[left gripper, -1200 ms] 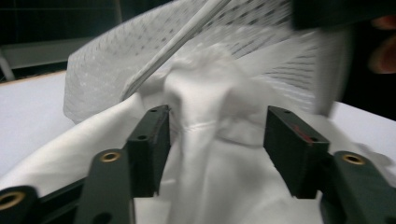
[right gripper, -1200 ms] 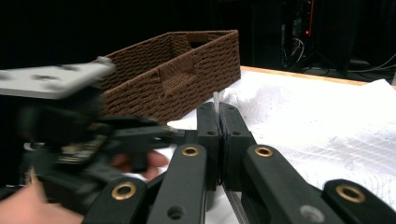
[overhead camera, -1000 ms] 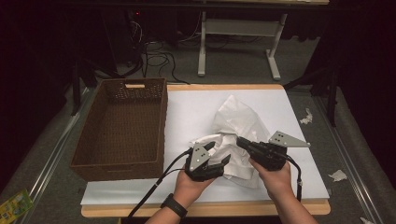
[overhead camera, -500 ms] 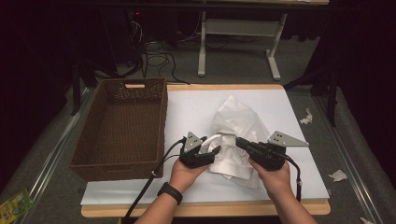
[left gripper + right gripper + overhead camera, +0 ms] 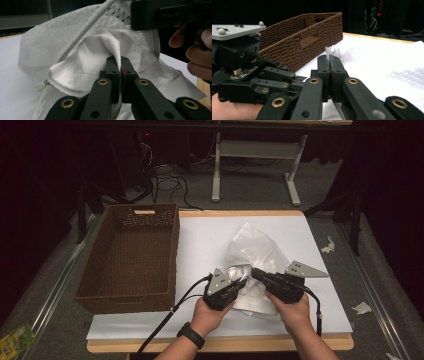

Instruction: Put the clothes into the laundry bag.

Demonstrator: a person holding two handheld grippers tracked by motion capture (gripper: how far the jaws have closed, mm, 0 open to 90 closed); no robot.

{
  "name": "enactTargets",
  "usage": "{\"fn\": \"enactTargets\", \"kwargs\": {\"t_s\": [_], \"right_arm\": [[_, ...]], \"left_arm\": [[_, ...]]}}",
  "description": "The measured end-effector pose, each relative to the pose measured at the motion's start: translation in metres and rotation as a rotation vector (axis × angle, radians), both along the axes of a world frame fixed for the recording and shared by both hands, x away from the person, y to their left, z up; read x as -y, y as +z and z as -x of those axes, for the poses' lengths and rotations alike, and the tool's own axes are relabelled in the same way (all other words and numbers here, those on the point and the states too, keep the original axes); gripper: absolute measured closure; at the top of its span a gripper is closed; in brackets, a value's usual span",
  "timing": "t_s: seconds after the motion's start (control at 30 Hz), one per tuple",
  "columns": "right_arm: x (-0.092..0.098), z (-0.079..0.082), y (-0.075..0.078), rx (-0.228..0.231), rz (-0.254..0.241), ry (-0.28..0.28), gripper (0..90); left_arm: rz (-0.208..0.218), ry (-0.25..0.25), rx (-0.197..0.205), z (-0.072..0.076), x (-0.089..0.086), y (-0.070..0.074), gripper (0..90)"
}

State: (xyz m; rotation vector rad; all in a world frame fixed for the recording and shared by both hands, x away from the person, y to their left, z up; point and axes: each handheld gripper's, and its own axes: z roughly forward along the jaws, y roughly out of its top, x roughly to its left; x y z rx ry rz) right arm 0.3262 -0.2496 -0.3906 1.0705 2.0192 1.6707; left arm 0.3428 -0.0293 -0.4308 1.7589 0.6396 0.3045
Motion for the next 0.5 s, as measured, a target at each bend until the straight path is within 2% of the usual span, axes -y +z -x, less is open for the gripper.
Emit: {"fn": "enactTargets", "kwargs": {"t_s": [0.07, 0.1, 0.17, 0.23, 0.27, 0.33, 0.43, 0.5], "right_arm": [[-0.001, 0.001, 0.000, -0.002, -0.001, 0.002, 89.5], [-0.002, 0.002, 0.001, -0.002, -0.003, 0.004, 89.5], [-0.001, 0.003, 0.001, -0.001, -0.012, 0.010, 89.5], [-0.001, 0.003, 0.002, -0.002, -0.023, 0.018, 89.5], [-0.001, 0.003, 0.002, 0.000, -0.026, 0.024, 89.5], [0.000, 0.004, 0.003, 0.001, -0.032, 0.027, 89.5], [0.001, 0.004, 0.003, 0.000, -0.033, 0.028, 89.5], [0.002, 0.004, 0.003, 0.005, -0.034, 0.026, 89.5]], "left_arm": [[-0.003, 0.010, -0.020, -0.008, 0.006, -0.003, 87.9], [-0.007, 0.026, -0.019, -0.013, 0.009, -0.005, 87.9], [0.004, 0.055, -0.043, -0.024, 0.014, -0.011, 87.9], [-0.007, 0.092, -0.046, -0.032, 0.016, -0.017, 87.9], [-0.005, 0.116, -0.063, -0.039, 0.017, -0.022, 87.9], [0.000, 0.160, -0.063, -0.046, 0.019, -0.028, 87.7], [0.013, 0.168, -0.063, -0.047, 0.019, -0.029, 85.4], [0.034, 0.150, -0.054, -0.043, 0.017, -0.026, 78.1]]}}
